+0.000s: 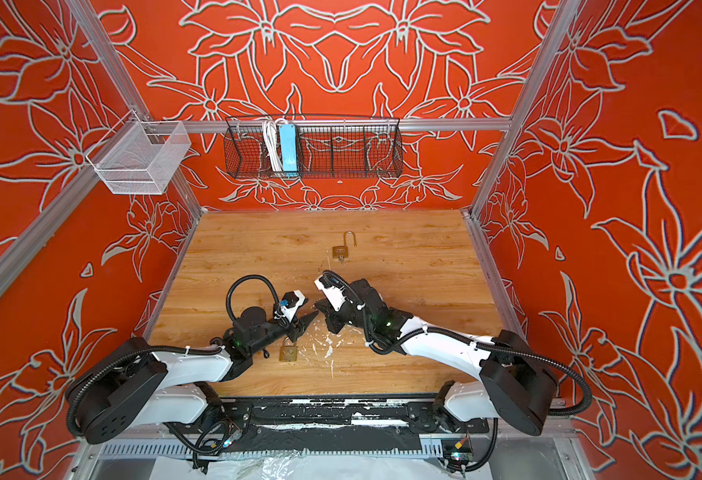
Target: Unlock with the key
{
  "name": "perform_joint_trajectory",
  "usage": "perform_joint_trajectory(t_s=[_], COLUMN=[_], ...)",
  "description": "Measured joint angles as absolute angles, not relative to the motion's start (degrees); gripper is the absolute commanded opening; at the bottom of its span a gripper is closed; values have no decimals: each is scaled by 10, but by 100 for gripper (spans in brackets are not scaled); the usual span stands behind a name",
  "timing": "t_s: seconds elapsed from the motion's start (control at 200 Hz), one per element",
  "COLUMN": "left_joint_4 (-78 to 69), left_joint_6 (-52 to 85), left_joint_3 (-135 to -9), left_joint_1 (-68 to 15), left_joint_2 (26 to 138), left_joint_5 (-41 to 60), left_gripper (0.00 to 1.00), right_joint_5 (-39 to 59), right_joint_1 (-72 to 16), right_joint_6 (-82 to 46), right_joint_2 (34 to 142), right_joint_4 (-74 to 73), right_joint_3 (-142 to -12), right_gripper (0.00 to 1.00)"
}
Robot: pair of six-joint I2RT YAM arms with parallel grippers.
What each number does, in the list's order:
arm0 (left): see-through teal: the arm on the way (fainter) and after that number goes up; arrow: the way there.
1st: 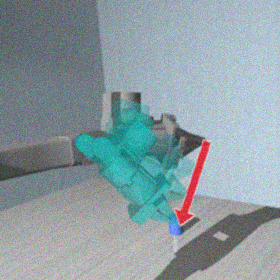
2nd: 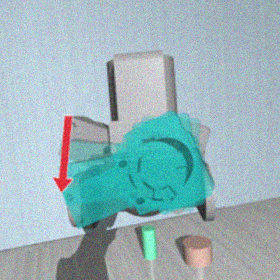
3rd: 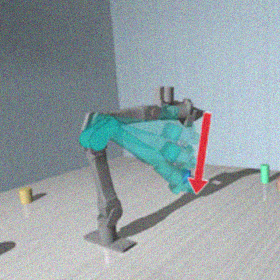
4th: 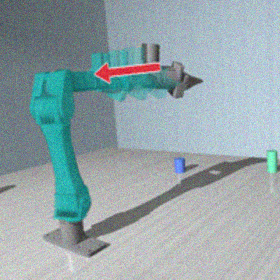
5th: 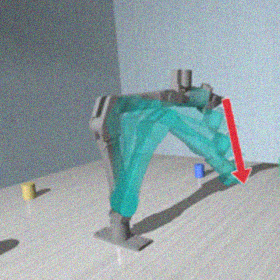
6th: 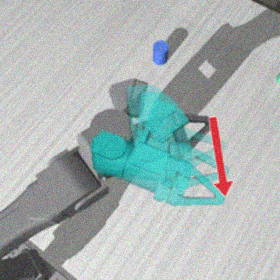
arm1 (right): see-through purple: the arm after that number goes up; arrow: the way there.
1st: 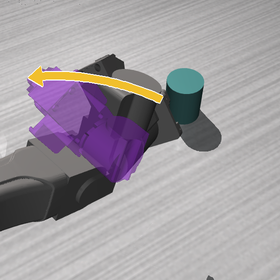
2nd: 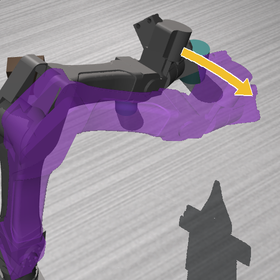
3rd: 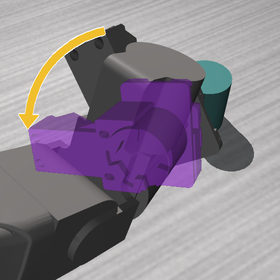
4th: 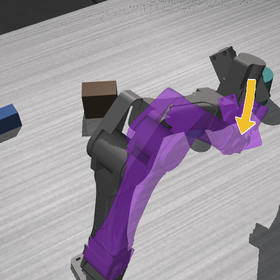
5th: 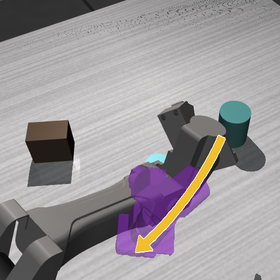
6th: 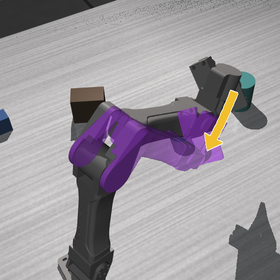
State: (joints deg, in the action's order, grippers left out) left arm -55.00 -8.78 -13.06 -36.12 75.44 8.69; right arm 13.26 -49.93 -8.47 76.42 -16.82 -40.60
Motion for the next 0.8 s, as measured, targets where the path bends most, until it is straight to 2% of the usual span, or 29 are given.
perform_joint_trajectory(t_s=[0.33, 0.686, 0.801], left_joint_4=[-550, -554, -554], left_joint_6=[-91, -99, -104], left_joint_3=[-131, -127, -124], left_joint_1=[-361, -361, -364], left_joint_2=[753, 741, 736], left_joint_5=[86, 98, 105], left_gripper=[45, 28, 13], right_joint_5=[144, 145, 145], right_joint_1=[-499, -499, -499], right_joint_6=[-93, -98, -101], right_joint_2=[768, 775, 775], right_joint_4=[-175, -177, -180], right_joint_3=[-406, -406, -406], right_gripper=[0, 0, 0])
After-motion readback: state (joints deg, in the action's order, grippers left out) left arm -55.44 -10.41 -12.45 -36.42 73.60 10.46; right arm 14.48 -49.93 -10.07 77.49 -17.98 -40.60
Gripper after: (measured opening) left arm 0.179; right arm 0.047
